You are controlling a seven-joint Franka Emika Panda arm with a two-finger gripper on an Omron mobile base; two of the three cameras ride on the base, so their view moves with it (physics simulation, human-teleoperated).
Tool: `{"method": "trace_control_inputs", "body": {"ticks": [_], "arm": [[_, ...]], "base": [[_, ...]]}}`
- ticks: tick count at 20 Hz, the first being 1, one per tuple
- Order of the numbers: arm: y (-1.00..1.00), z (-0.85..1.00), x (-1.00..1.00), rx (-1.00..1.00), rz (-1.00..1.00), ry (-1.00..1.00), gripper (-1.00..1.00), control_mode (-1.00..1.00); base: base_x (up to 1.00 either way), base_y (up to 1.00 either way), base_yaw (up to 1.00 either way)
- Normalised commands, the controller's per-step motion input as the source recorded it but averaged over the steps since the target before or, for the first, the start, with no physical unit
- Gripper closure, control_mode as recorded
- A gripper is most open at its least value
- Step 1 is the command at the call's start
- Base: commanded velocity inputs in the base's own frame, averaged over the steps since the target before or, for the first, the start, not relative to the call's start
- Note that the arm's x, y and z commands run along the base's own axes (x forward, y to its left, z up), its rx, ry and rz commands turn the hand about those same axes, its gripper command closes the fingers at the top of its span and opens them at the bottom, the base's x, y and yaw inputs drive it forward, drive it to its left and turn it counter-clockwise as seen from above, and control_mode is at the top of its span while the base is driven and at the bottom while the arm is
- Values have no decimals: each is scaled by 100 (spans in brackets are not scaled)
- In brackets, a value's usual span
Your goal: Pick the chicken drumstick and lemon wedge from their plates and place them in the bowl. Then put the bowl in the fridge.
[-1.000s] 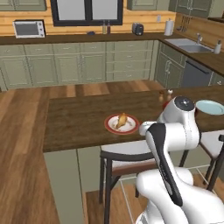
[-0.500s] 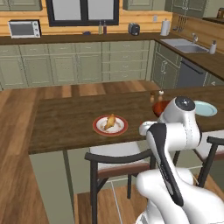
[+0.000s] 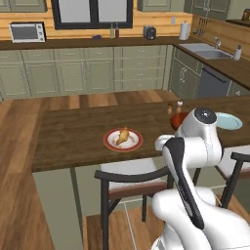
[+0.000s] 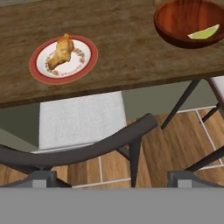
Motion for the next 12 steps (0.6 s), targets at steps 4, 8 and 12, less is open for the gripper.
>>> {"method": "trace_control_inputs", "body": {"ticks": [4, 8, 12], "arm": [[6, -5, 81, 0, 0, 0, -100, -100], [7, 0, 100, 3, 0, 19, -100, -100], [27, 7, 100, 5, 0, 28, -100, -100]], "base": [[0, 0, 0], [0, 0, 0], [0, 0, 0]]}}
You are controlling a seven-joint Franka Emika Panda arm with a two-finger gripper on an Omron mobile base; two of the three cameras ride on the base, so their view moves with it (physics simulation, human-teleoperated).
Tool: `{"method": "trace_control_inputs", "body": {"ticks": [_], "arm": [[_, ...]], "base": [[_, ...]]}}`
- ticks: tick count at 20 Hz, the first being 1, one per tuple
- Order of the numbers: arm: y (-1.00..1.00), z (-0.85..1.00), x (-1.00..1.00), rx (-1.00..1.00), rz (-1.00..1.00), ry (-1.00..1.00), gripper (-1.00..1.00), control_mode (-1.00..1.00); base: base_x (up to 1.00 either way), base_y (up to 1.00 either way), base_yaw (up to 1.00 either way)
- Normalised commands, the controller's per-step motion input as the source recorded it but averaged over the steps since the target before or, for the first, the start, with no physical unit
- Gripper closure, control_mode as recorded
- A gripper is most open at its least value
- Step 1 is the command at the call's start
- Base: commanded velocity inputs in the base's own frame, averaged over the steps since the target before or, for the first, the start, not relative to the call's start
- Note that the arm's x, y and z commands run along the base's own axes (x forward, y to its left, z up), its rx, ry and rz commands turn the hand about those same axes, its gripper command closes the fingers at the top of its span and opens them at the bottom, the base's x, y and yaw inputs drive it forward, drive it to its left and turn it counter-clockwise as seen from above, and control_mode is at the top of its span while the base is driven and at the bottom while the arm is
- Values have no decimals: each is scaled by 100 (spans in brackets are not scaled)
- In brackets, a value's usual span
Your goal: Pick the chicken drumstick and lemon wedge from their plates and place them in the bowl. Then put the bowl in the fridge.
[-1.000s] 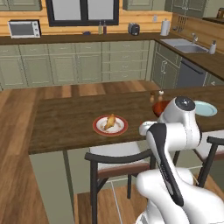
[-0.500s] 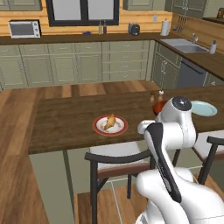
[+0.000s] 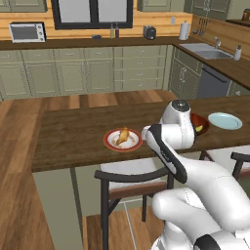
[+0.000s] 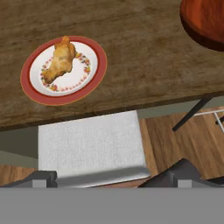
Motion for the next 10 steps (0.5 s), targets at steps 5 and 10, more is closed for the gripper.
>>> {"method": "trace_control_inputs", "body": {"ticks": [5, 10], "arm": [[36, 10, 100, -2, 0, 21, -100, -100], [32, -23, 100, -1, 0, 0, -100, -100]], "base": [[0, 0, 0], [0, 0, 0]]}}
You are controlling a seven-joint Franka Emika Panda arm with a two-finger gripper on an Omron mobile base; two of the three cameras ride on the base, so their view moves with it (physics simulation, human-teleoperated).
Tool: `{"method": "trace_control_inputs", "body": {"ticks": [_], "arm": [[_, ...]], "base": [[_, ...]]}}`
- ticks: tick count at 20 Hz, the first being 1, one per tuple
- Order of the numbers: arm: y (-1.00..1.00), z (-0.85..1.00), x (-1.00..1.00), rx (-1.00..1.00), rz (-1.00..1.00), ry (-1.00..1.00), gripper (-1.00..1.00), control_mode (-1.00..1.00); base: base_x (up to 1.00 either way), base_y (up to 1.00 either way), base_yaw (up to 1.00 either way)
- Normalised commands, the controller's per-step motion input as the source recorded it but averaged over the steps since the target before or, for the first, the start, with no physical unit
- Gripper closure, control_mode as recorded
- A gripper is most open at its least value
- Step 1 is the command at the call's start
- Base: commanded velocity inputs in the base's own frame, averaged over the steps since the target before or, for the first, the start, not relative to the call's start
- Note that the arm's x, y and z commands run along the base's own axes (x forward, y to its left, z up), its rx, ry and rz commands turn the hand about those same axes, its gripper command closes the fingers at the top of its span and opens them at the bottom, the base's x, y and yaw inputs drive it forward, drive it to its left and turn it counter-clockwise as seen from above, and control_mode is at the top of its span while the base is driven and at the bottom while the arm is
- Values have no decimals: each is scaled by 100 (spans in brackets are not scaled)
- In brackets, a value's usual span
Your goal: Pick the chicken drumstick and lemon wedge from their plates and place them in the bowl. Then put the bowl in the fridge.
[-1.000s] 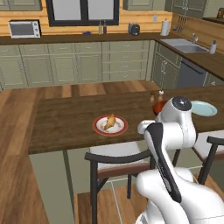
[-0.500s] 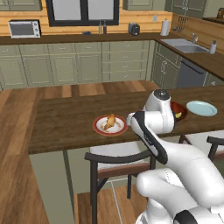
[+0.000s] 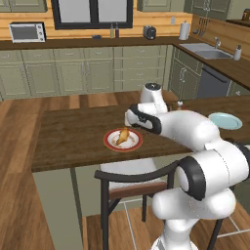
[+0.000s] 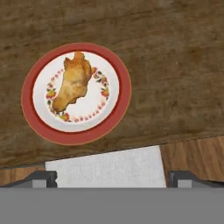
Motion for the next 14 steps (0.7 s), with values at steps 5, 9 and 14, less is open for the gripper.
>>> {"method": "trace_control_inputs", "body": {"ticks": [5, 9, 14], "arm": [[21, -49, 95, -3, 0, -9, -100, -100], [6, -36, 90, 0, 0, 0, -100, -100], [2, -25, 35, 0, 0, 2, -100, -100]], "base": [[0, 0, 0], [0, 0, 0], [0, 0, 0]]}}
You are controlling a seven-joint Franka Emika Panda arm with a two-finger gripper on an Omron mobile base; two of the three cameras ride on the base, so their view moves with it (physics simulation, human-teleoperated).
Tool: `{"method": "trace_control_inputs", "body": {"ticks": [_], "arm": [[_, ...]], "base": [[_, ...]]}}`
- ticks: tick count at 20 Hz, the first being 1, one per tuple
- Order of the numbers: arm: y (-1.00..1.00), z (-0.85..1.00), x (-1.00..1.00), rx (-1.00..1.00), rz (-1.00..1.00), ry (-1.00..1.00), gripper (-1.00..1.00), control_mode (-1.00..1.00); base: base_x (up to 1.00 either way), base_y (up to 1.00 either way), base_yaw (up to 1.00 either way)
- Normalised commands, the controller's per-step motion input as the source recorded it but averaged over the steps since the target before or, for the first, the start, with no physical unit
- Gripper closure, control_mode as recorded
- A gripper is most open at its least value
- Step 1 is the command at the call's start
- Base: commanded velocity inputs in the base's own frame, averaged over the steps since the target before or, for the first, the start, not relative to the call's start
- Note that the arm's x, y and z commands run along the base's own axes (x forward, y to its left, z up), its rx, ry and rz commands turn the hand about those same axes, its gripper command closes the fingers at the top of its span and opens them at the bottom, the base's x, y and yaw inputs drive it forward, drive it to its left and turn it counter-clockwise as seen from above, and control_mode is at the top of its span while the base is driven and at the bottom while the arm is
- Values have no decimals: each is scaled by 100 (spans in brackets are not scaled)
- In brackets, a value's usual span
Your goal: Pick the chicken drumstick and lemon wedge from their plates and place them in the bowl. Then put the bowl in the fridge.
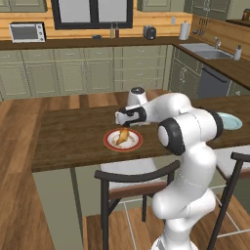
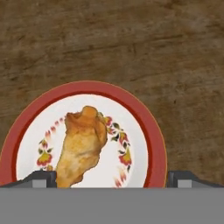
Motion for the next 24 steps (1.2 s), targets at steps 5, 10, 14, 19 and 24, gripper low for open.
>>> {"method": "trace_control_inputs", "body": {"ticks": [5, 10, 14, 19, 24], "arm": [[26, -17, 27, -1, 0, 8, -100, -100], [24, -36, 0, -1, 0, 2, -100, -100], [2, -45, 4, 0, 2, 15, -100, -100], [0, -34, 6, -1, 2, 17, -100, -100], [0, -7, 37, 0, 1, 1, -100, -100]], "base": [[0, 0, 0], [0, 0, 0], [0, 0, 0], [0, 0, 0], [0, 0, 0]]}}
